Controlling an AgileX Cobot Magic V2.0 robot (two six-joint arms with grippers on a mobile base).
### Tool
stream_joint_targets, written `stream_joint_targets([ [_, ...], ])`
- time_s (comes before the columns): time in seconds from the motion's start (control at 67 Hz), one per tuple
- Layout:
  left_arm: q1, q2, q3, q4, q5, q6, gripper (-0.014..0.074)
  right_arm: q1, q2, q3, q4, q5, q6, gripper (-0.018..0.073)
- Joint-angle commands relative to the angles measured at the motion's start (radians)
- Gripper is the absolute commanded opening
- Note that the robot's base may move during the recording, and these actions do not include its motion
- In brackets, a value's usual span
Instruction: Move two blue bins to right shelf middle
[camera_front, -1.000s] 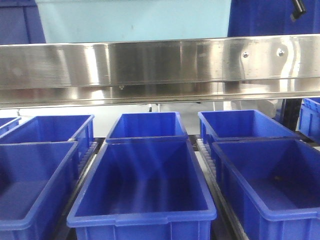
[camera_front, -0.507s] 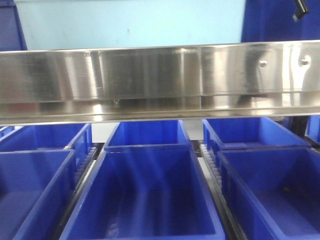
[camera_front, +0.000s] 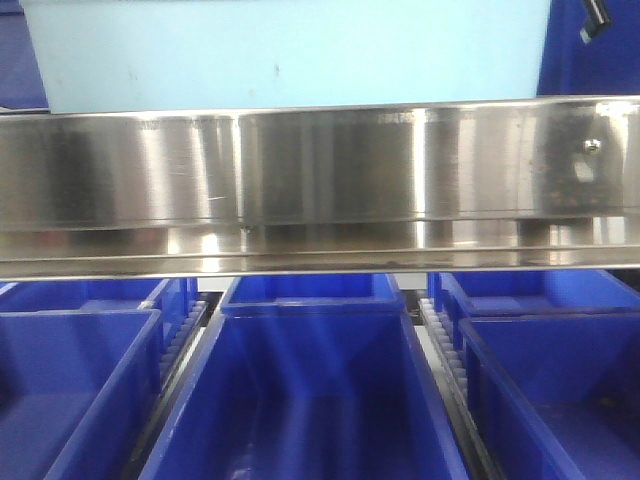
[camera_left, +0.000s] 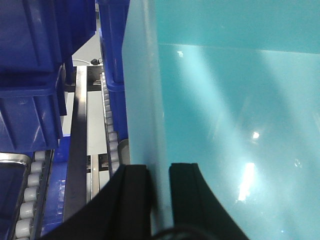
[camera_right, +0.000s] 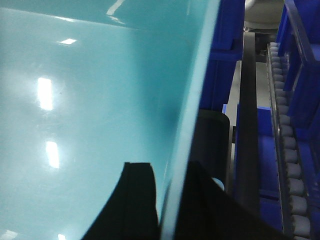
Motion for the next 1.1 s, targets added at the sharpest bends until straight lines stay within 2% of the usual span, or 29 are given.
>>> stream_joint_targets([
  [0.0, -0.006, -0.021, -0.015, -0.041, -0.059, 0.000, -0.0111, -0.003, -0.011, -0.008, -0.009, -0.040, -0.022, -0.0151],
  [1.09, -0.006, -0.021, -0.015, -0.041, -0.059, 0.000, -0.0111, -0.003, -0.011, -0.008, -0.009, -0.040, -0.022, -0.0151],
])
